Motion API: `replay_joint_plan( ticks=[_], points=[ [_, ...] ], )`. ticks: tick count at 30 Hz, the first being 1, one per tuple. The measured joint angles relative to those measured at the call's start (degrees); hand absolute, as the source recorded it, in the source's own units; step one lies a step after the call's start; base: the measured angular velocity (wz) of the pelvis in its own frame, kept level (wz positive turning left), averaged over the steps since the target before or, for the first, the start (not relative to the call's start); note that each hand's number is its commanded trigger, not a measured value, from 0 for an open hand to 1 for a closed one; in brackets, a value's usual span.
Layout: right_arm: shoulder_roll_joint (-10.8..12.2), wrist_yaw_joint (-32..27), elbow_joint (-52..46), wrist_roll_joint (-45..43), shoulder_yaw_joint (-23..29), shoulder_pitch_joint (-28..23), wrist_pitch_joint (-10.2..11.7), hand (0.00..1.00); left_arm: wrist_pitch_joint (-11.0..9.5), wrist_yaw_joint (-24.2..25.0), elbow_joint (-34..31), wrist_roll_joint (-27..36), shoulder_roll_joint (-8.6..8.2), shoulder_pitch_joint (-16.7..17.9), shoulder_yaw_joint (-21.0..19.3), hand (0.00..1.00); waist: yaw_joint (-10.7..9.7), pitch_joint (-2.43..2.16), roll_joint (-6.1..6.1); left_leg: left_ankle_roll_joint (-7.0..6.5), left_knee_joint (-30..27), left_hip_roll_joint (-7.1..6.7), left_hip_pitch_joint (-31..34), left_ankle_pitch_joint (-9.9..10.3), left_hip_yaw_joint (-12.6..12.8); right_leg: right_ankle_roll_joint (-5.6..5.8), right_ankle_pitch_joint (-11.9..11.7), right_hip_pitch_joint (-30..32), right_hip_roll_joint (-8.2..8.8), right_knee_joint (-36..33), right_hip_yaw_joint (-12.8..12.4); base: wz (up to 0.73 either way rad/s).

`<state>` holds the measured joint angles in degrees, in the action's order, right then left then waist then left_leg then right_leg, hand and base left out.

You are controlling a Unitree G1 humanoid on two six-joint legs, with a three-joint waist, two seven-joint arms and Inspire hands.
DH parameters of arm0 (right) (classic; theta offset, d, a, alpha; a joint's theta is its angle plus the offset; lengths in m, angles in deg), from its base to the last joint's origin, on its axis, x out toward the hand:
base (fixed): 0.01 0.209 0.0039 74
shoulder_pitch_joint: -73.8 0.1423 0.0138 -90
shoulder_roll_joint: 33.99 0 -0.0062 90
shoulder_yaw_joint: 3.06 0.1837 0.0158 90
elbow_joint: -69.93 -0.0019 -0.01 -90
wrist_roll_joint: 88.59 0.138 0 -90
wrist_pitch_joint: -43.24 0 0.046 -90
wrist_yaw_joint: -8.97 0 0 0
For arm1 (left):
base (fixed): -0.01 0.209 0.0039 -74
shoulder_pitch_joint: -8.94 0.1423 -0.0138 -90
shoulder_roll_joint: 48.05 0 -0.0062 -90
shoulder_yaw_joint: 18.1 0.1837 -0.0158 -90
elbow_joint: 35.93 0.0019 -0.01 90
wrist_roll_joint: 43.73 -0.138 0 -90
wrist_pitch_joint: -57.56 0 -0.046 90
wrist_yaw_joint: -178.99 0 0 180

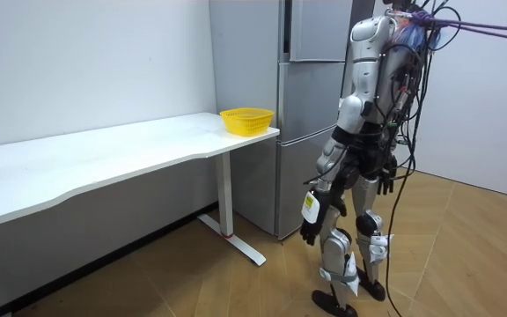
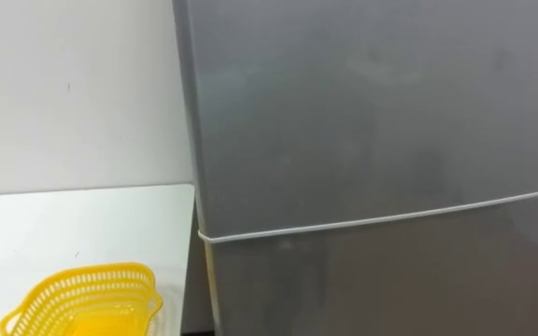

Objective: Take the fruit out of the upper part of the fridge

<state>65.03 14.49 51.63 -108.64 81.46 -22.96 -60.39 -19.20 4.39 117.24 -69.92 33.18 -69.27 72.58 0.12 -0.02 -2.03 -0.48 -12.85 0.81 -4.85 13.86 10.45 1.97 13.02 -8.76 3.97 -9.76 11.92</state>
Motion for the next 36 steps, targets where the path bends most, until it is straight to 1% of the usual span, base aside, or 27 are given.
replay_joint_plan(
  ticks=[4, 5, 6, 10, 11, 13, 15, 16, 18, 19, 21, 22, 25, 26, 27, 28, 29, 30, 31, 32, 33, 34, 35, 36],
  points=[
    [0.0, -0.5, 0.9, 0.4, 0.0, 0.0, 0.0, 0.00, 0.3, -0.1, 1.3, 4.4, 0.00, -0.6, -0.1, 0.00, 0.1, -0.01, 0.15, 0.00, 0.0, 0.02, 0.0, 0.0, -0.4, 0.00, 0.0, 0.0, -0.04, 0.0, 0.3, 0.02],
    [0.0, -0.5, 1.2, 0.4, 0.0, 0.0, -0.1, 0.00, 0.5, -0.1, 1.5, 6.1, 0.00, -0.7, -0.1, 0.00, 0.1, -0.07, 0.43, 0.01, -0.1, 0.04, 0.0, 0.0, -0.5, 0.00, 0.0, -0.1, -0.05, 0.0, 0.6, 0.05],
    [0.0, -0.5, 1.8, 0.4, 0.0, -0.1, -0.1, 0.00, 0.6, -0.2, 1.6, 7.9, 0.00, -0.7, -0.1, 0.00, 0.0, -0.02, 0.55, 0.01, -0.1, 0.04, -0.2, 0.0, -0.8, -0.01, 0.0, -0.3, -0.04, 0.0, 0.8, 0.06],
    [0.0, -0.3, 2.5, 0.4, 0.0, -0.1, -0.2, 0.00, 0.6, -0.3, 1.6, 11.8, -0.13, 0.2, -0.6, 0.00, 0.0, 0.07, 1.37, 0.07, 0.0, 0.39, -0.5, 0.0, -1.1, -0.02, 0.0, -0.7, -0.07, -0.3, 1.0, 0.02],
    [0.1, -0.1, 2.6, 0.5, 0.0, -0.2, -0.2, 0.00, 0.5, -0.3, 1.6, 12.8, -0.18, 0.3, -1.4, 0.00, 0.0, 0.16, 1.50, 0.10, 0.1, 0.39, -0.6, 0.1, -1.2, -0.03, 0.0, -1.0, -0.07, -0.2, 1.2, 0.04],
    [0.1, 0.8, 2.7, 0.5, 0.1, -0.3, -0.2, 0.00, 0.5, -0.6, 1.9, 14.3, -0.29, 0.4, -2.9, 0.00, 0.2, 0.19, 1.57, 0.18, 0.1, 0.30, -0.8, 0.2, -1.3, -0.05, 0.0, -1.2, -0.13, -0.2, 1.1, 0.00],
    [0.0, 1.4, 2.7, 0.5, 0.1, -0.1, -0.2, 0.00, 0.4, -2.3, 3.3, 19.3, -0.46, 0.3, -4.5, 0.00, 0.2, 0.19, 1.49, 0.17, 0.0, 0.31, -0.8, 0.2, -1.2, -0.10, 0.0, -1.2, -0.07, 0.0, 1.1, 0.00],
    [0.0, 1.4, 2.7, 0.5, 0.1, -0.1, -0.2, 0.00, 0.5, -2.7, 3.4, 20.5, -0.49, 0.4, -4.7, 0.00, 0.2, 0.19, 1.49, 0.17, -0.1, 0.30, -0.8, 0.2, -1.2, -0.11, 0.0, -1.2, -0.03, 0.1, 1.2, 0.00],
    [0.0, 1.4, 2.5, 0.5, 0.1, 0.0, -0.2, 0.00, 0.4, -4.7, 3.3, 26.1, -0.40, 0.5, -5.1, 0.00, 0.2, 0.20, 1.48, 0.08, -0.4, 0.12, -0.3, 0.2, -1.3, -0.07, 0.1, -1.1, 0.04, 0.1, 1.4, 0.05],
    [0.0, 1.3, 2.5, 0.5, 0.2, 0.1, -0.2, 0.00, 0.5, -5.1, 3.4, 27.3, -0.32, 0.6, -5.1, 0.00, 0.2, 0.19, 1.47, 0.08, -0.4, -0.02, -0.2, 0.3, -1.4, -0.07, 0.1, -1.1, 0.06, 0.1, 1.5, 0.08],
    [0.0, 1.3, 2.5, 0.4, 1.0, 0.2, -0.2, 0.00, 0.6, -7.3, 3.2, 33.6, 0.30, 1.2, -5.2, 0.00, 0.0, 0.17, 1.42, 0.07, -0.7, -0.13, 0.1, 0.2, -2.0, -0.05, 0.0, -1.1, 0.13, 0.1, 2.1, 0.12],
    [0.0, 1.3, 2.5, 0.4, 1.3, 0.2, -0.2, 0.00, 0.6, -8.0, 3.2, 34.9, 0.44, 1.2, -5.4, 0.00, 0.1, 0.17, 1.40, 0.06, -0.8, -0.21, 0.2, 0.2, -2.2, -0.04, 0.1, -1.1, 0.16, 0.1, 2.3, 0.14],
    [0.0, 1.3, 2.4, 0.1, 1.8, 0.1, -0.1, 0.00, 0.5, -12.4, 3.1, 41.7, 0.48, 1.6, -9.1, 0.00, 0.4, 0.22, 1.52, 0.07, -1.1, -0.20, 0.1, 0.2, -2.5, -0.03, 0.1, -1.2, 0.16, 0.0, 2.6, 0.05],
    [0.0, 1.3, 2.4, 0.1, 1.9, 0.2, -0.1, 0.00, 0.4, -13.2, 3.1, 43.4, 0.48, 1.5, -9.8, 0.00, 0.4, 0.23, 1.52, 0.07, -1.2, -0.19, 0.1, 0.2, -2.6, -0.03, 0.1, -1.2, 0.17, 0.0, 2.6, 0.05],
    [0.0, 1.4, 2.4, 0.1, 2.2, 0.2, -0.1, 0.00, -0.3, -14.4, 1.9, 48.4, 0.43, 1.5, -12.6, 0.00, 0.5, 0.26, 1.49, 0.07, -1.4, -0.19, 0.1, 0.2, -2.8, -0.03, 0.1, -1.3, 0.18, 0.0, 2.8, 0.06],
    [0.0, 1.4, 2.3, 0.2, 2.2, 0.2, 0.0, 0.00, -0.8, -15.2, 0.7, 51.3, 0.39, 1.5, -14.1, 0.00, 0.6, 0.27, 1.49, 0.07, -1.4, -0.21, 0.1, 0.2, -2.9, -0.03, 0.1, -1.3, 0.18, 0.0, 2.8, 0.06],
    [-0.2, 1.4, 2.1, 0.2, 2.4, 0.3, 0.0, 0.00, -2.2, -16.8, -2.3, 57.5, 0.34, 1.4, -16.4, 0.00, 1.2, 0.28, 1.49, 0.07, -1.4, -0.21, 0.0, 0.2, -3.0, -0.04, 0.0, -1.4, 0.17, -0.1, 2.9, 0.00],
    [-0.5, 1.1, 1.9, 0.3, 2.6, 0.1, 0.0, 0.00, -4.1, -18.6, -5.2, 63.5, 0.28, 0.9, -17.8, 0.00, 1.7, 0.33, 1.58, 0.07, -1.2, -0.22, 0.0, 0.2, -3.0, -0.05, 0.0, -1.6, 0.18, -0.2, 3.0, 0.00],
    [-0.6, 0.8, 1.9, 0.4, 2.7, 0.1, 0.1, 0.00, -5.0, -19.5, -6.0, 66.2, 0.28, 0.5, -18.2, 0.00, 1.9, 0.32, 1.65, 0.07, -0.9, -0.23, -0.1, 0.2, -3.0, -0.05, 0.0, -1.7, 0.20, -0.2, 3.0, 0.00],
    [-0.8, 0.3, 1.9, 0.5, 3.0, 0.1, 0.3, 0.00, -6.5, -21.4, -7.5, 70.5, 0.17, 0.1, -19.5, 0.00, 2.3, 0.40, 1.81, 0.06, -0.5, -0.20, -0.7, 0.2, -3.0, -0.04, 0.0, -2.1, 0.23, -0.3, 2.9, -0.05],
    [-1.0, -0.2, 1.6, 0.6, 3.5, 0.0, 0.6, 0.00, -7.5, -23.4, -9.7, 74.7, -0.01, -0.8, -20.9, 0.00, 2.4, 0.32, 1.96, 0.05, -0.6, 0.02, -0.9, 0.2, -2.9, -0.03, 0.1, -2.1, 0.24, -0.4, 2.9, -0.08],
    [-1.1, -0.5, 1.3, 0.7, 3.6, 0.0, 0.7, 0.00, -7.7, -24.6, -11.3, 77.1, -0.04, -1.0, -21.5, 0.00, 2.6, 0.35, 2.03, 0.05, -0.7, 0.07, -0.8, 0.2, -2.9, -0.03, 0.1, -2.0, 0.22, -0.4, 2.8, -0.13],
    [-1.2, -0.9, 1.2, 0.5, 4.6, 0.0, 1.3, 0.00, -8.0, -27.0, -15.3, 80.8, -0.16, -1.1, -23.0, 0.00, 3.2, 0.26, 2.22, 0.05, -0.7, -0.15, -0.4, 0.2, -2.8, -0.07, 0.0, -1.4, 0.15, -0.2, 2.5, -0.10],
    [-1.2, -1.2, 1.2, 0.5, 4.9, -0.1, 1.8, 0.00, -9.3, -29.4, -19.2, 83.0, -0.15, -1.1, -23.9, 0.00, 3.4, 0.32, 2.09, 0.07, -0.7, -0.21, -0.1, 0.2, -3.0, -0.16, 0.0, -1.2, 0.12, 0.0, 2.6, -0.05]
  ],
)
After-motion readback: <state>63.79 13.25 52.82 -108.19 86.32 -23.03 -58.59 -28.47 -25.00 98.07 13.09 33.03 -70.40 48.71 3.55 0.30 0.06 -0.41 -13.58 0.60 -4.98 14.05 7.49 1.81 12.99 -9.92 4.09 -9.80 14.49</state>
